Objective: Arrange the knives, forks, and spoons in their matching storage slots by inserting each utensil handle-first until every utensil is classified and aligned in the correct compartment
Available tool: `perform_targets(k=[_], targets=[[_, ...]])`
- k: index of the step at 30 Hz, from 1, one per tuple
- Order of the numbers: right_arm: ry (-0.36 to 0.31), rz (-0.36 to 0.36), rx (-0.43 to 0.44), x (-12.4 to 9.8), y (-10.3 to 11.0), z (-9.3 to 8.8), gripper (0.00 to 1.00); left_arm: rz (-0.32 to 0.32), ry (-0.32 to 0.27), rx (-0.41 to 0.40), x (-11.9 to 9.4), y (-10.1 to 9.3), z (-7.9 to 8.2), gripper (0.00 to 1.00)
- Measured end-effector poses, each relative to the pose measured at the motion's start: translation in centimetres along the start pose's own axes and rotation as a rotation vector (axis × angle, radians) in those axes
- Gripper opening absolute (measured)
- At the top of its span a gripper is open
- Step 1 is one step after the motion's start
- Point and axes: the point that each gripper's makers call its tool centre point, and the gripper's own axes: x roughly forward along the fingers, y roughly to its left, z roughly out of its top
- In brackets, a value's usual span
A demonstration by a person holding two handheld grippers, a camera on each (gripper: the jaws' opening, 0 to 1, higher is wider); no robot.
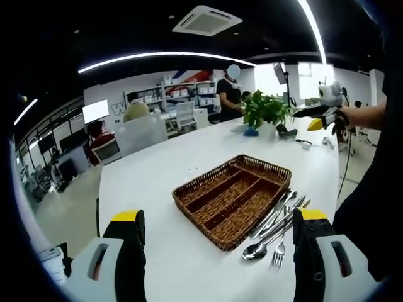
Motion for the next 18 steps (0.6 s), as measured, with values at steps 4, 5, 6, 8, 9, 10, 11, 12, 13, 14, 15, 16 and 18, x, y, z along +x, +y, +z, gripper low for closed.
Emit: perform_targets(k=[4, 5, 6, 8, 9, 10, 11, 12, 13, 14, 15, 16, 18], targets=[[-0.005, -0.003, -0.011, -0.59, -0.10, 0.41, 1.00, 0.004, -0.018, -0.005, -0.09, -0.13, 0.59, 1.00], [-0.008, -0.003, -0.015, -0.74, -0.07, 0.53, 1.00, 0.006, -0.019, -0.002, -0.12, -0.09, 0.64, 1.00], [-0.008, -0.004, -0.016, -0.78, -0.08, 0.52, 1.00, 0.007, -0.019, -0.002, -0.15, -0.03, 0.61, 1.00], [0.001, -0.007, -0.039, -0.80, 0.12, 0.04, 1.00, 0.011, -0.016, -0.004, -0.30, 0.13, 0.43, 1.00], [0.005, -0.005, -0.043, -0.79, 0.25, -0.18, 1.00, 0.013, -0.016, -0.005, -0.35, 0.17, 0.40, 1.00], [0.003, 0.001, -0.038, -0.87, 0.41, -0.25, 1.00, 0.013, -0.016, -0.008, -0.38, 0.18, 0.38, 1.00], [0.003, 0.003, -0.036, -0.95, 0.44, -0.27, 1.00, 0.012, -0.016, -0.008, -0.41, 0.16, 0.36, 1.00], [0.001, 0.004, -0.038, -1.03, 0.55, -0.24, 1.00, 0.014, -0.016, -0.006, -0.42, 0.15, 0.35, 1.00], [-0.004, -0.002, -0.053, -1.13, 0.51, -0.03, 1.00, 0.014, -0.016, -0.003, -0.45, 0.14, 0.35, 1.00], [-0.005, -0.002, -0.056, -1.13, 0.49, 0.03, 1.00, 0.015, -0.016, -0.003, -0.47, 0.23, 0.31, 1.00], [-0.003, 0.000, -0.057, -1.09, 0.45, 0.07, 1.00, 0.017, -0.018, -0.006, -0.49, 0.32, 0.29, 1.00], [-0.001, 0.002, -0.057, -1.07, 0.44, 0.08, 1.00, 0.019, -0.018, -0.007, -0.52, 0.38, 0.29, 1.00], [-0.004, 0.015, -0.064, -1.02, 0.65, 0.24, 1.00, 0.022, -0.016, -0.008, -0.57, 0.77, 0.08, 1.00]])
